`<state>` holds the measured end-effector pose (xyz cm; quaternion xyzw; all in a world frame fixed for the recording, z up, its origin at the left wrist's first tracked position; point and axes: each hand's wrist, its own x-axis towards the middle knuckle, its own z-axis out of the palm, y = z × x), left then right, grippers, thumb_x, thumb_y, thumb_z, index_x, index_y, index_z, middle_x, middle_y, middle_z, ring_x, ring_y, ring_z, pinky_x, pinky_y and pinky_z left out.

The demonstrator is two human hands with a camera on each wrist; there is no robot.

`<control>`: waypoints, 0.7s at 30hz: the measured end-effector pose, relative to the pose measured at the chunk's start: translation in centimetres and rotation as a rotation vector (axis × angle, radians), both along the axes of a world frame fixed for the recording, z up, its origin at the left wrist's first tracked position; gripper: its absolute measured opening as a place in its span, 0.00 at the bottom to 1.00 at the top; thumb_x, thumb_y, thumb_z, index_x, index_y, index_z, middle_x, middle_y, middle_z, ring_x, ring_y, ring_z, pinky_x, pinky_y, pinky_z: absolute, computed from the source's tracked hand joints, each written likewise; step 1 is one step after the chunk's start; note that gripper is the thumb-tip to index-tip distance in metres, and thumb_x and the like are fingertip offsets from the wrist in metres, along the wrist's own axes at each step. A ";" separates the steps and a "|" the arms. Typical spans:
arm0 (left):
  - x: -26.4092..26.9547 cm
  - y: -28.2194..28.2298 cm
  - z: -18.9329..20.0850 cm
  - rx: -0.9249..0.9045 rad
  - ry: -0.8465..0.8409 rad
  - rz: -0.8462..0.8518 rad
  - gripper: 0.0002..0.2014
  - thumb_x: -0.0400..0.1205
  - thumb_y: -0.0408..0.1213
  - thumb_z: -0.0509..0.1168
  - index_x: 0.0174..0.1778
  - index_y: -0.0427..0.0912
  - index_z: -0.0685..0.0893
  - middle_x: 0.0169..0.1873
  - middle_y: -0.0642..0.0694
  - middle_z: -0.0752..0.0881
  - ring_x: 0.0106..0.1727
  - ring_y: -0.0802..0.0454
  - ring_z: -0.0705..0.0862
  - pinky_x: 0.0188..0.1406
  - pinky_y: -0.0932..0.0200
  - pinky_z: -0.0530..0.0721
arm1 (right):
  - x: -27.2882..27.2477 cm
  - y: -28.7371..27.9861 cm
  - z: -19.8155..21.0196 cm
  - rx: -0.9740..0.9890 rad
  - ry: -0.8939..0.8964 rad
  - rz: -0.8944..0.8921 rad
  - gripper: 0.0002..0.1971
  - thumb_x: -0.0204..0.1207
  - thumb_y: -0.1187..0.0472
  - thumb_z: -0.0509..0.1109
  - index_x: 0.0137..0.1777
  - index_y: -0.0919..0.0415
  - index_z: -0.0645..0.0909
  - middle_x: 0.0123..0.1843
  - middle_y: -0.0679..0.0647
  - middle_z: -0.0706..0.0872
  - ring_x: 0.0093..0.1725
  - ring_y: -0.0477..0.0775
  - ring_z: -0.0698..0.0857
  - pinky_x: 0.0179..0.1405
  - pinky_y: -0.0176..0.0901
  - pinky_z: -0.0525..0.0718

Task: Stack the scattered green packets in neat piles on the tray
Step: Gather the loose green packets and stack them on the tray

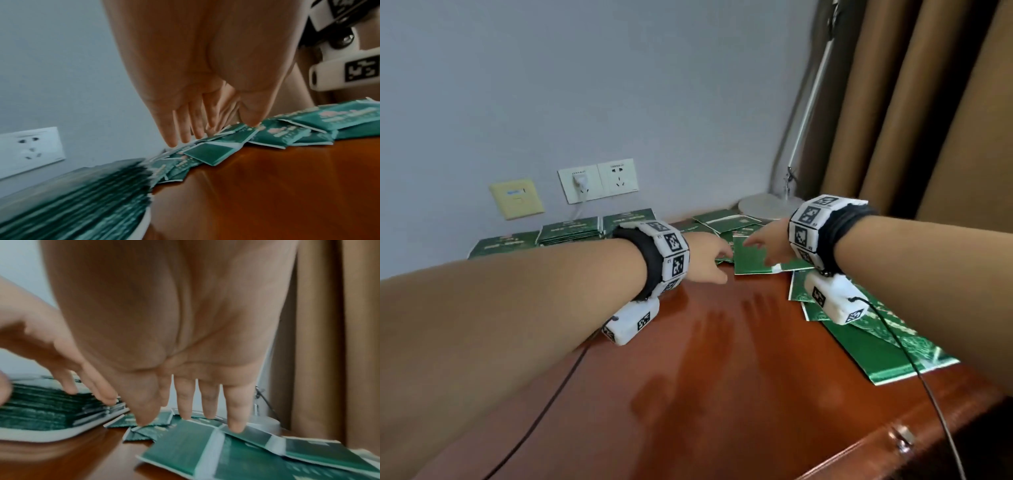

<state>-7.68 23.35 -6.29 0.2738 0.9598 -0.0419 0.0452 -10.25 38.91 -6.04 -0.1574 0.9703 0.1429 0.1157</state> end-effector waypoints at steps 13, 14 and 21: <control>-1.4 7.6 -5.7 -0.183 -0.126 0.046 0.34 0.85 0.47 0.60 0.83 0.38 0.57 0.80 0.40 0.65 0.77 0.42 0.69 0.73 0.53 0.71 | 3.6 5.9 -6.1 -0.032 -0.003 -0.131 0.17 0.77 0.56 0.65 0.64 0.60 0.80 0.60 0.57 0.85 0.58 0.59 0.85 0.55 0.46 0.83; -1.4 7.6 -5.9 -0.197 -0.139 0.053 0.33 0.85 0.48 0.59 0.83 0.39 0.57 0.80 0.40 0.66 0.77 0.42 0.70 0.72 0.53 0.72 | 3.7 5.9 -6.2 -0.028 -0.004 -0.136 0.15 0.77 0.56 0.64 0.61 0.60 0.82 0.57 0.57 0.86 0.55 0.58 0.86 0.51 0.45 0.83; -0.7 6.4 -5.2 -0.206 -0.182 0.062 0.32 0.82 0.49 0.62 0.80 0.40 0.65 0.71 0.40 0.77 0.68 0.42 0.79 0.66 0.47 0.80 | 4.3 4.6 -6.0 -0.053 -0.036 -0.117 0.18 0.77 0.59 0.63 0.67 0.57 0.79 0.59 0.55 0.85 0.56 0.57 0.84 0.44 0.41 0.79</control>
